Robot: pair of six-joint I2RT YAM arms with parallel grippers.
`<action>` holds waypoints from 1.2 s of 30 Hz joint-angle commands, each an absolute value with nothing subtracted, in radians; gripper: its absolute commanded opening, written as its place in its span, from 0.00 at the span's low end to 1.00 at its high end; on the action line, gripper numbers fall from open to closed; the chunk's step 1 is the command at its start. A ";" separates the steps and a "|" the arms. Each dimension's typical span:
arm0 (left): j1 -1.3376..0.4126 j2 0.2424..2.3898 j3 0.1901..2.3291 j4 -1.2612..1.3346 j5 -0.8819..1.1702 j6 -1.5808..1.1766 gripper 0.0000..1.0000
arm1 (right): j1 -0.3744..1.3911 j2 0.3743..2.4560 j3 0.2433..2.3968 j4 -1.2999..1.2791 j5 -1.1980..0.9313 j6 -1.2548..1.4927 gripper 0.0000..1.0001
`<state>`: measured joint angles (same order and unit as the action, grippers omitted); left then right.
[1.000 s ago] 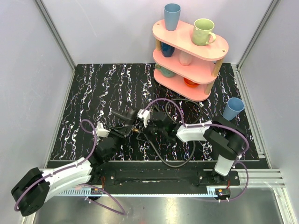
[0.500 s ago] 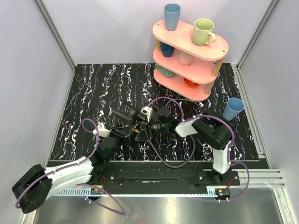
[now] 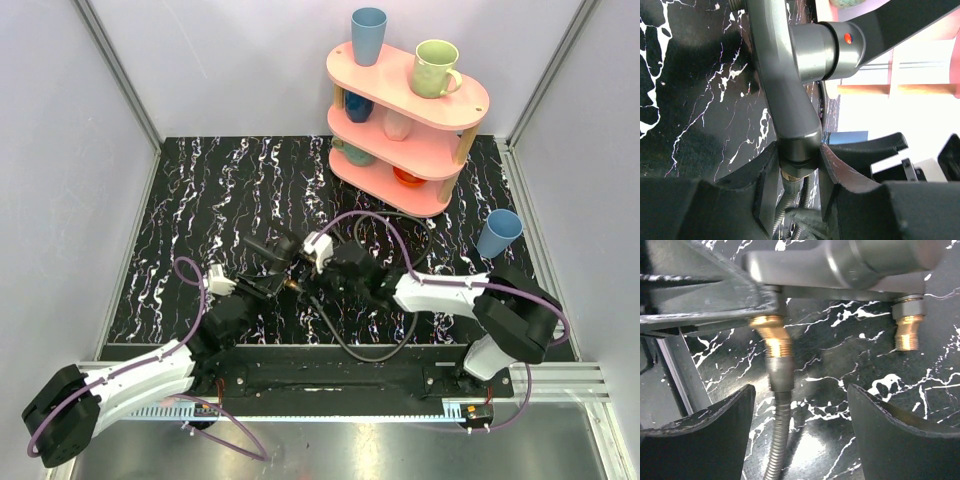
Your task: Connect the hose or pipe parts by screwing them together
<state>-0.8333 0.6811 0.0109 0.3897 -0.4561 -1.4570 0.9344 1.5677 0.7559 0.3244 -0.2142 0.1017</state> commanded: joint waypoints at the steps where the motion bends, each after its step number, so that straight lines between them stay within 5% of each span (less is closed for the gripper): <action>1: -0.836 0.687 -0.087 0.465 -0.448 -1.454 0.00 | 1.049 1.539 0.837 0.137 0.081 -0.053 0.83; 8: -0.838 0.684 -0.084 0.468 -0.437 -1.456 0.00 | 1.221 1.650 0.925 0.132 0.437 -0.155 0.78; 14: -0.836 0.658 -0.083 0.442 -0.434 -1.456 0.00 | 1.261 1.743 0.983 0.179 0.552 -0.210 0.61; 19: -0.836 0.635 -0.089 0.443 -0.426 -1.456 0.00 | 1.269 1.750 0.973 0.264 0.565 -0.222 0.16; 21: -0.836 0.644 -0.097 0.457 -0.420 -1.454 0.00 | 1.267 1.744 0.971 0.276 0.539 -0.210 0.08; 23: -0.838 0.658 -0.116 0.507 -0.410 -1.462 0.00 | 1.244 1.726 0.959 0.293 0.429 -0.189 0.00; 36: -0.838 0.750 -0.158 0.658 -0.390 -1.448 0.00 | 0.891 1.726 0.910 0.440 -0.565 0.058 0.00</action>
